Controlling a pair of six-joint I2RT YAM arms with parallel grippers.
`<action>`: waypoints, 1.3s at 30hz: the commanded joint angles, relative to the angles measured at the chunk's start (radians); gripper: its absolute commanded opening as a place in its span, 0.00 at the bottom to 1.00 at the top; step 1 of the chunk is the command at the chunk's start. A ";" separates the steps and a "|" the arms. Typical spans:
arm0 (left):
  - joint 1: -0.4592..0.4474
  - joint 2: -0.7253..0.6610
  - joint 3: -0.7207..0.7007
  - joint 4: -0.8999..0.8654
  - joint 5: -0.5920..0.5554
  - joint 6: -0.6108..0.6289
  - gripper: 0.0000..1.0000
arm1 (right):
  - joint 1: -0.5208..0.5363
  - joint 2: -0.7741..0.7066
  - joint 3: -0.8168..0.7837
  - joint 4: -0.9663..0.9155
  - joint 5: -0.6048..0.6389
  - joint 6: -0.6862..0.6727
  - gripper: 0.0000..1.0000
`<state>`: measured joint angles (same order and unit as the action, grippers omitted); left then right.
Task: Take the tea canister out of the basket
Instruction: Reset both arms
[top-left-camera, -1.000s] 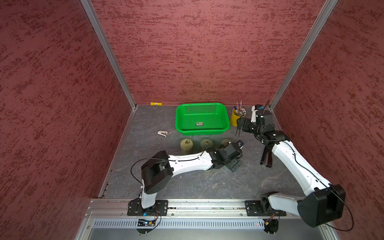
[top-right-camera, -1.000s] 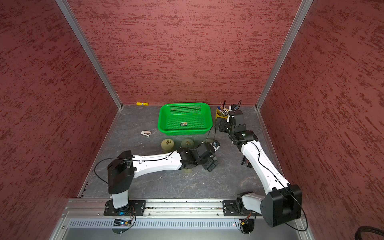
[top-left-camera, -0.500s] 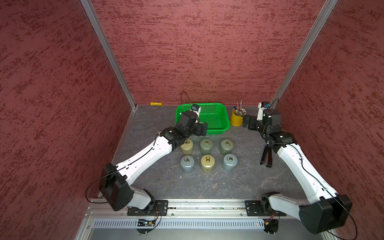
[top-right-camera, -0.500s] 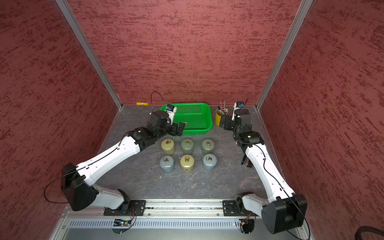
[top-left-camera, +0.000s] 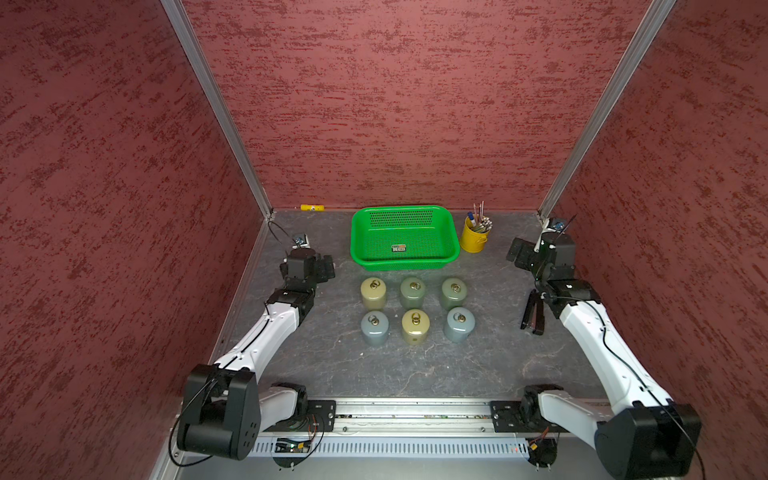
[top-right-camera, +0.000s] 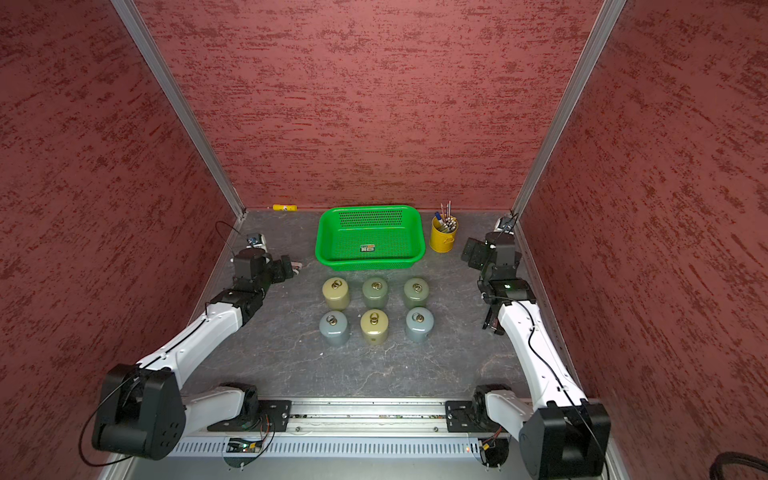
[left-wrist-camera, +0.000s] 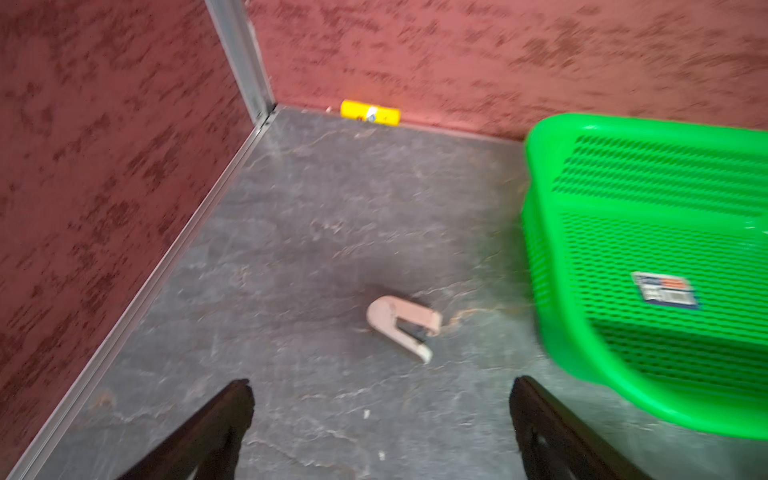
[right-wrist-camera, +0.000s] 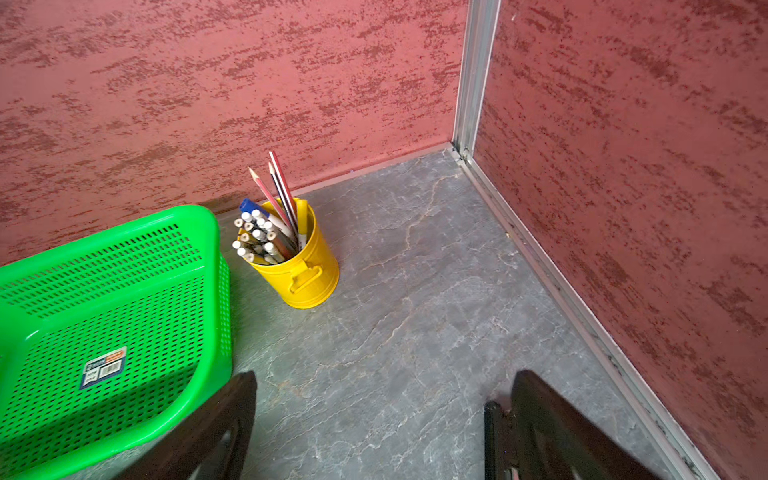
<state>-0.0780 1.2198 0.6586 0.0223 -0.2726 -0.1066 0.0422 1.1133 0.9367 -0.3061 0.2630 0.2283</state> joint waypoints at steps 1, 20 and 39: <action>0.069 0.038 -0.043 0.247 0.078 0.041 1.00 | -0.015 0.003 -0.037 0.102 0.042 0.006 0.99; 0.107 0.306 -0.294 0.901 0.192 0.078 1.00 | -0.036 0.135 -0.408 0.756 0.016 -0.091 0.99; 0.103 0.319 -0.322 0.964 0.231 0.099 1.00 | -0.035 0.130 -0.487 0.809 -0.155 -0.073 0.99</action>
<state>0.0231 1.5337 0.3485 0.9508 -0.0559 -0.0250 0.0101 1.2434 0.4511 0.5243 0.1616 0.1417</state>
